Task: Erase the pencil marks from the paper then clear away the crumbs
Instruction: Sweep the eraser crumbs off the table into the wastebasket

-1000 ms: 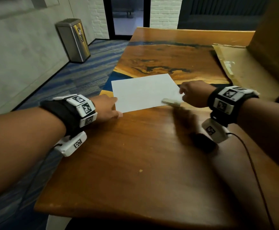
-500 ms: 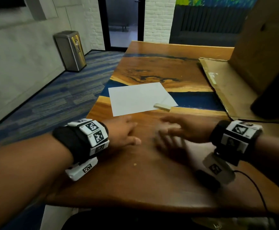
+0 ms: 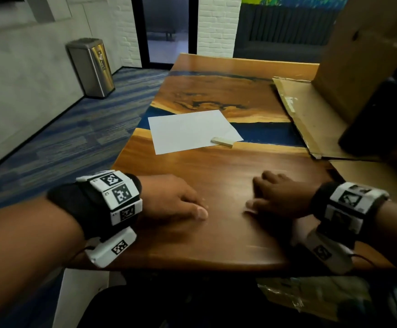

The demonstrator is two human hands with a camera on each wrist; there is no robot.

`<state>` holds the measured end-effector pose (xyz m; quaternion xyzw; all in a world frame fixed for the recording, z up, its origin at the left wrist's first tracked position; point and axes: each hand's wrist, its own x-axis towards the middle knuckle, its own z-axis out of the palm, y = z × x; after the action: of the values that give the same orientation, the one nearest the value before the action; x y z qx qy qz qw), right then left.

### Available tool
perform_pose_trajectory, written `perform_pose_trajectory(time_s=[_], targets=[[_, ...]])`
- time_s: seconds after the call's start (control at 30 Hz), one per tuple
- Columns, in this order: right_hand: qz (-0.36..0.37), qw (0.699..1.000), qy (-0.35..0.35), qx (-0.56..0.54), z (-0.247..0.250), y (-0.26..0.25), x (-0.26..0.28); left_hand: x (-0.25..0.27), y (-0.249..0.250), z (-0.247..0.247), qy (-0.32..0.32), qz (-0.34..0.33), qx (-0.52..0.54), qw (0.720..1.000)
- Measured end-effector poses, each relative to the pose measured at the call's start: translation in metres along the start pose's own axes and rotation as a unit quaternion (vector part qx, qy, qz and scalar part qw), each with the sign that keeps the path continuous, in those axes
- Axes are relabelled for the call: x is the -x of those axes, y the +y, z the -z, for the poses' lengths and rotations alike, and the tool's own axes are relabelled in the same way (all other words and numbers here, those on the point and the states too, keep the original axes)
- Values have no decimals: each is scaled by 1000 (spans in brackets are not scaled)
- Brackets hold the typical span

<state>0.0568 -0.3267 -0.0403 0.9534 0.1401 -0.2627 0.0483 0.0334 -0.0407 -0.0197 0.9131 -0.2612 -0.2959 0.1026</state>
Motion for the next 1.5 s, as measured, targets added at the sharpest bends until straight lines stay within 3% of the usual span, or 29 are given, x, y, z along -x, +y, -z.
perform_pose_trajectory(time_s=[0.07, 0.13, 0.17, 0.23, 0.3, 0.37, 0.4, 0.47, 0.53, 0.6, 0.67, 0.7, 0.77, 0.87, 0.9, 0.93, 1.0, 1.07, 1.13, 1.2, 1.27, 1.33, 1.4, 1.43, 1.47, 1.5], targets=[[128, 992, -12, -13, -13, -27, 23, 5, 4, -1, 59, -11, 25, 998], [224, 967, -32, -118, -12, -39, 43, 12, -7, -7, 86, 50, -11, 995], [223, 958, -24, -176, -9, -37, 45, 18, -19, -12, 84, 106, -23, 991], [157, 964, 55, -205, -2, -14, 31, 33, -42, -23, 64, 218, -37, 973], [11, 992, 80, -99, 6, 6, 15, 45, -55, -32, 37, 267, -36, 962], [-59, 997, 36, -26, 3, 4, 4, 49, -49, -39, 4, 212, -36, 977], [-33, 999, 9, -10, -3, -6, 1, 48, -43, -40, -10, 160, -31, 987], [85, 996, -16, 6, -13, -46, 15, 47, -26, -35, -16, 68, 15, 997], [247, 967, -37, -50, -8, -75, 30, 43, -18, -28, 40, 29, 54, 997], [280, 953, 21, -116, 9, -77, 21, 35, -21, -21, 114, 57, 20, 992], [168, 979, 110, -38, 24, -69, -1, 27, -29, -17, 131, 147, -34, 980], [110, 987, 110, 33, 25, -66, -11, 23, -33, -15, 120, 192, -46, 973], [104, 989, 26, 100, 16, -78, -11, 18, -38, -17, 74, 225, -58, 970], [257, 962, -85, 23, 15, -101, 11, 21, -31, -19, 9, 119, -39, 992], [287, 954, -80, -30, 24, -103, 15, 25, -25, -16, 19, 75, 0, 997], [301, 951, -32, -69, 33, -100, 11, 27, -21, -13, 50, 42, 36, 997], [249, 962, 85, -69, 49, -95, -4, 26, -22, -6, 148, 29, 57, 987], [168, 979, 118, 7, 48, -93, -25, 19, -28, -3, 207, 78, 8, 975], [144, 984, 52, 92, 31, -101, -35, 14, -33, -6, 171, 132, -31, 976], [169, 979, -22, 112, 13, -113, -24, 17, -29, -12, 73, 143, -51, 986], [255, 963, -74, 43, 11, -114, 1, 29, -27, -19, 3, 95, -19, 995], [291, 948, -84, -95, 23, -101, 21, 45, -27, -22, 23, 46, 84, 995], [218, 969, 38, -106, 30, -83, 22, 58, -39, -31, 109, 49, 106, 987], [153, 983, 95, -40, 30, -75, 18, 63, -47, -38, 138, 97, 85, 982], [94, 990, 104, 19, 25, -73, 14, 67, -54, -48, 144, 164, 60, 974], [59, 995, 68, 48, 17, -75, 12, 70, -56, -59, 138, 224, 40, 964]])
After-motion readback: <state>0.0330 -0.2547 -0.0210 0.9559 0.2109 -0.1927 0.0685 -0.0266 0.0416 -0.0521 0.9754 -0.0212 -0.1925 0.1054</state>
